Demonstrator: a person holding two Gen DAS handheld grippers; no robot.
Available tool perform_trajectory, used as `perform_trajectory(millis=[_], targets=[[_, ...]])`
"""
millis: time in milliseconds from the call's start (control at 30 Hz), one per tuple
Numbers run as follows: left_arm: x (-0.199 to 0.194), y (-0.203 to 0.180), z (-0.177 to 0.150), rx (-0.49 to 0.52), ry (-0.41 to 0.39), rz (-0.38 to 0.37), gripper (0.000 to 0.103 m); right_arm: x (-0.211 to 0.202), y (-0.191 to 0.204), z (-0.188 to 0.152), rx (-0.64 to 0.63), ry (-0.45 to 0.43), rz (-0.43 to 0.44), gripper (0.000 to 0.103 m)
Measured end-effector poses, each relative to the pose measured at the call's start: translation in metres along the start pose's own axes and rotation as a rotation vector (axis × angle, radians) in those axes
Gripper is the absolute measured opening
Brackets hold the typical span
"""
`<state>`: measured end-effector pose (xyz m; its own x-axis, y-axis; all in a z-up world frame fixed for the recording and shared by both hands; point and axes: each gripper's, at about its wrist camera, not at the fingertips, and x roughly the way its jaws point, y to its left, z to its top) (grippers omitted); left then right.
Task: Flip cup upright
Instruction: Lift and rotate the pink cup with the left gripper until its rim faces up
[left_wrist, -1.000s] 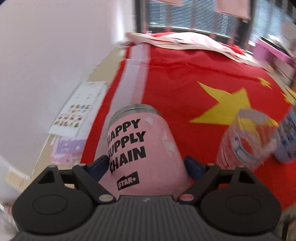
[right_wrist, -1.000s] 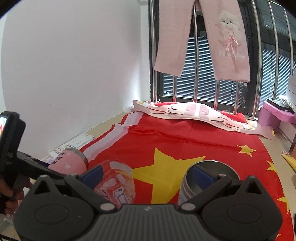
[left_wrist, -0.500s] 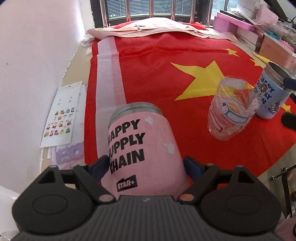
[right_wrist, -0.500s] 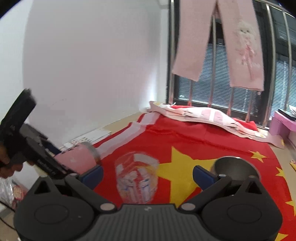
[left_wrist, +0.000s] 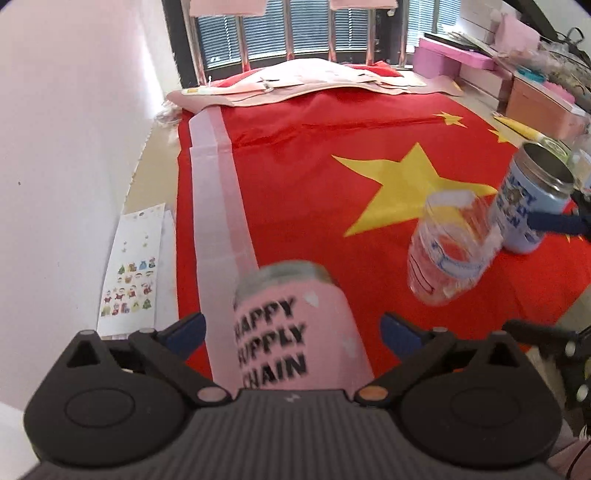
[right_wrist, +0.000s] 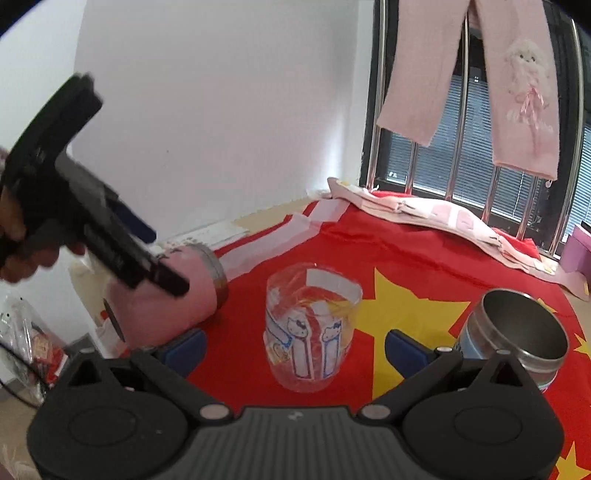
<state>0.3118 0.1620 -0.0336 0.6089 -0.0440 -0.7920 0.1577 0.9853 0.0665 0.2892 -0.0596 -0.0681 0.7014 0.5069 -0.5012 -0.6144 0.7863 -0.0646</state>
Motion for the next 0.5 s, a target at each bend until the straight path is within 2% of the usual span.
perform_trajectory(millis=[67,233,267,333,500], targets=[[0.012,0.004,0.011,-0.03,0.052,-0.003,0.103,0.005,-0.002,-0.001,-0.001,0.013,-0.004,0.103],[0.051,0.013,0.031,-0.111,0.238,-0.023,0.101,0.014,-0.006,0.0,-0.011,0.031,0.003,0.103],[0.059,0.014,0.033,-0.118,0.266,-0.015,0.097,0.015,-0.007,0.001,-0.013,0.032,0.006,0.103],[0.069,0.016,0.035,-0.139,0.299,-0.046,0.086,0.017,-0.008,0.001,-0.014,0.034,0.01,0.103],[0.056,0.008,0.024,-0.105,0.228,-0.039,0.085,0.014,-0.009,0.001,-0.004,0.025,0.009,0.103]])
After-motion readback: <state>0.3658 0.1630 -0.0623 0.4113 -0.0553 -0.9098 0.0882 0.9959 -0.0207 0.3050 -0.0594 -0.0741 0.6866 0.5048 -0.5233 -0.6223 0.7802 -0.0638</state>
